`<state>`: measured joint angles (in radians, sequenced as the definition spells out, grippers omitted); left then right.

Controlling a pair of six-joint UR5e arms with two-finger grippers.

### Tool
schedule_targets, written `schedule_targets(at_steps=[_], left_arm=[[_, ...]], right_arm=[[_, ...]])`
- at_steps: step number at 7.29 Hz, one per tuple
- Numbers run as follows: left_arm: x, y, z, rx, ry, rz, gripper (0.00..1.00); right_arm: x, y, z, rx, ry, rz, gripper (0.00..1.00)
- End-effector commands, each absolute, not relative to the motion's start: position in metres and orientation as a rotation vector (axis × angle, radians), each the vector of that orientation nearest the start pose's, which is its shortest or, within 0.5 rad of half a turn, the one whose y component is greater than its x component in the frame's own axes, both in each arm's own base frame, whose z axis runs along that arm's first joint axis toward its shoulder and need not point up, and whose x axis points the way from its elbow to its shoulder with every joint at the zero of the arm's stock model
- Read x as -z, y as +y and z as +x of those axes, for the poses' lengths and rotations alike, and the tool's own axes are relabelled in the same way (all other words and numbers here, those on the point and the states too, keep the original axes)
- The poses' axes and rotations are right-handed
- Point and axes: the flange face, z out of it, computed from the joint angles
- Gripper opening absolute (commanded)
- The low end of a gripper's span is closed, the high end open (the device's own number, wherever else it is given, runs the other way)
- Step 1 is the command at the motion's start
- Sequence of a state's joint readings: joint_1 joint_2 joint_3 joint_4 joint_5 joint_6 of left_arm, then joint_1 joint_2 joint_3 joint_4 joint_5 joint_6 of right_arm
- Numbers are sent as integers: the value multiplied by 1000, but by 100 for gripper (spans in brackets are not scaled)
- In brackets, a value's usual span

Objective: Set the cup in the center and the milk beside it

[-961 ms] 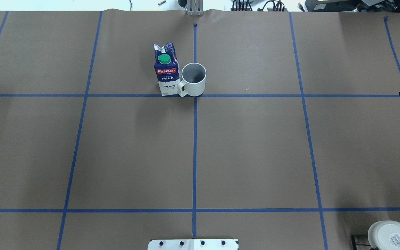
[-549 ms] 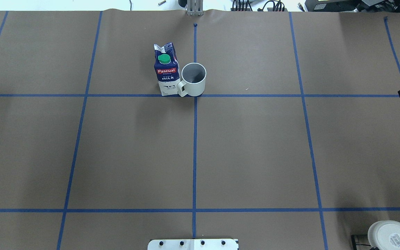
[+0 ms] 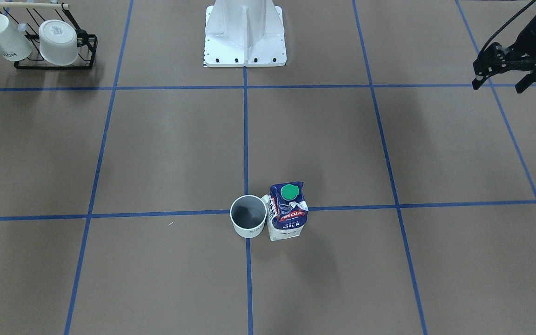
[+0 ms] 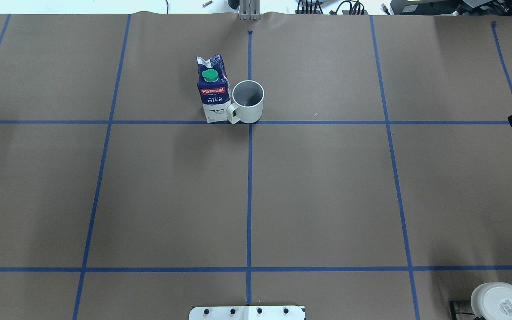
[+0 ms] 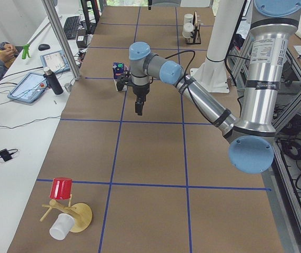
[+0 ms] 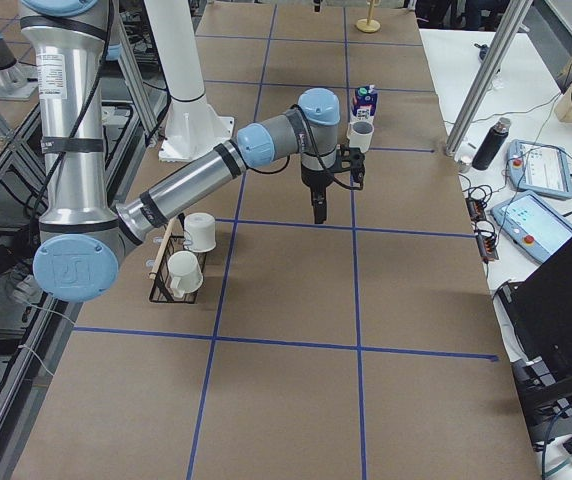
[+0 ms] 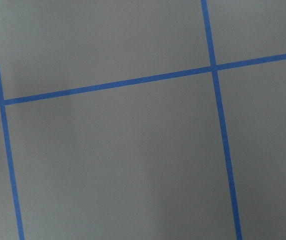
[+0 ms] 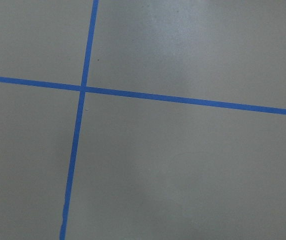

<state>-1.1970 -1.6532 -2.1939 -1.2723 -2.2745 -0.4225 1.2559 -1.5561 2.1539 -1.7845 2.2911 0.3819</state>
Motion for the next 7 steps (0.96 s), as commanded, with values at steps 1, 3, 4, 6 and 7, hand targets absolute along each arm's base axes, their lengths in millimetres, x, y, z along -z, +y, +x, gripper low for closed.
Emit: schedule_targets(at_steps=[1,3,4,6,7], left_arm=[[-362,-450,103,-89,798,95,98],[-361,-450,104,-91,809,88,98],[-361,-450,104,-91,809,88,98],[-360,-451,104,-100,813,101,98],[-357,-451,104,-106,816,113,98]], right_arm=[[-394,-452,-76,73,-798,90,100],[-394,-462,-81,70,-796,74,100],[-387,-469,-84,68,-798,59,100],[-385,-468,-84,71,-811,51,100],[-383,-467,-83,70,-813,54,100]])
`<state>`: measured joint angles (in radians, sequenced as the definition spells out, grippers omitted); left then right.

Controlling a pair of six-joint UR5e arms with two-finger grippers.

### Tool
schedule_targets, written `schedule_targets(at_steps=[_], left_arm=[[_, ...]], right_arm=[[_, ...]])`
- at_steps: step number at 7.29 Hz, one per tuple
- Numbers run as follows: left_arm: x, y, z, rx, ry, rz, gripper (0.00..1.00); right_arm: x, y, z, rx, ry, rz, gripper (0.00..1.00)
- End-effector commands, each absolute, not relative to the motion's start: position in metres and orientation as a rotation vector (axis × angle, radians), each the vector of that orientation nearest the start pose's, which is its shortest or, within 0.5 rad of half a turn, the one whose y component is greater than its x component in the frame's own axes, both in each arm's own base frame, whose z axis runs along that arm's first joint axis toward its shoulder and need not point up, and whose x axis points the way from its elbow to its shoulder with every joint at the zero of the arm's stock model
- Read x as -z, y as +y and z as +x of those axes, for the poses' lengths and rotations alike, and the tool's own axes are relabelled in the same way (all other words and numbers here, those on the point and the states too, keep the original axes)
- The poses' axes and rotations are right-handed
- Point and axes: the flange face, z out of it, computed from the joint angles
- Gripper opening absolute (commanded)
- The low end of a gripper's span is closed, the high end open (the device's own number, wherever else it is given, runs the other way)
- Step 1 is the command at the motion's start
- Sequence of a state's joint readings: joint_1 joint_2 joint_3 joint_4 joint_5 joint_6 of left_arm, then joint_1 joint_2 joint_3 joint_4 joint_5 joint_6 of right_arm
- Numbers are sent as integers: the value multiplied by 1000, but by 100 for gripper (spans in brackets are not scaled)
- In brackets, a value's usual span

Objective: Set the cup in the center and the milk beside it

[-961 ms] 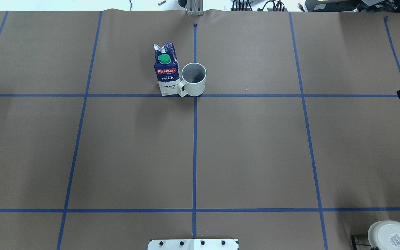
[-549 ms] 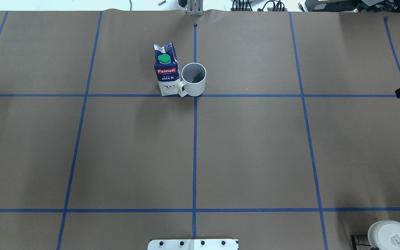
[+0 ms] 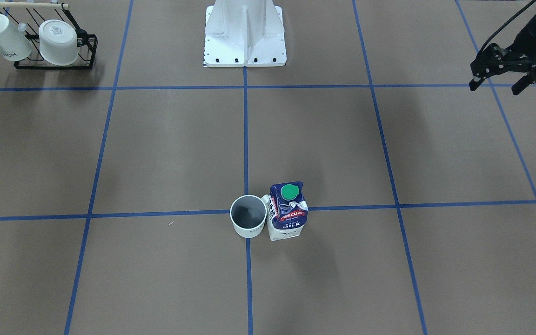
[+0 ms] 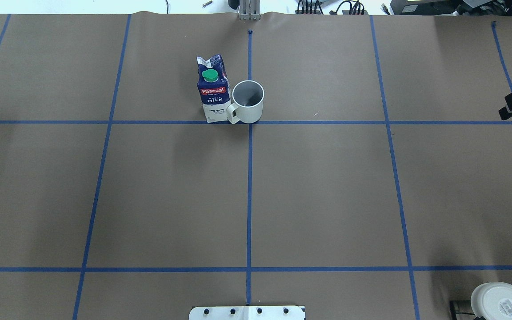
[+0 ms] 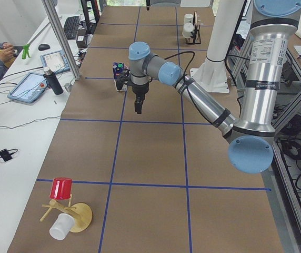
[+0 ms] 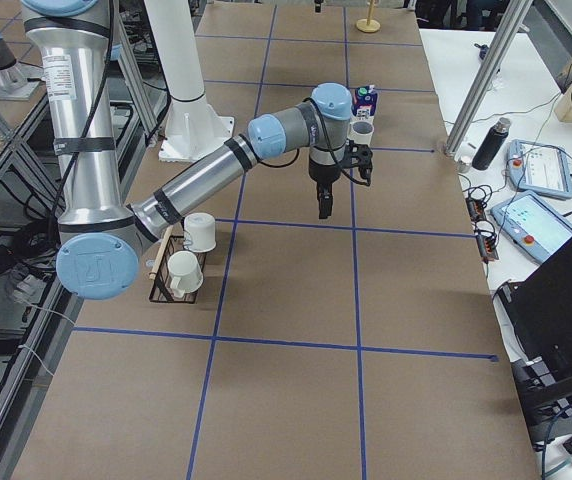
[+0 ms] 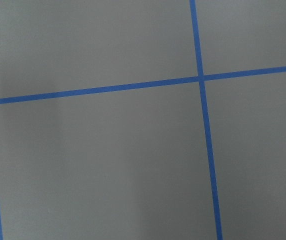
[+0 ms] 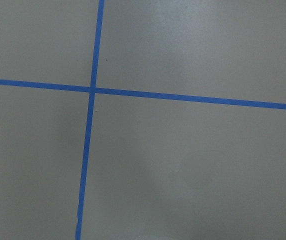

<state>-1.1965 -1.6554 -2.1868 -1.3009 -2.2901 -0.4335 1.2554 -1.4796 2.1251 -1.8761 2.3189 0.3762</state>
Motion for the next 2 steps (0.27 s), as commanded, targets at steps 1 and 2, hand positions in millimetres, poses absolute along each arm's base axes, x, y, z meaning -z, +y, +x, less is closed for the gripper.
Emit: schedule_targets(at_steps=[1,2], left_arm=[[-354,-450,104,-110,819,120,98],[-349,-453,105,-116,824,134,98]], right_arm=[[-384,-468,-84,70,-812,51,100],[-384,-467,-84,70,-813,50,100]])
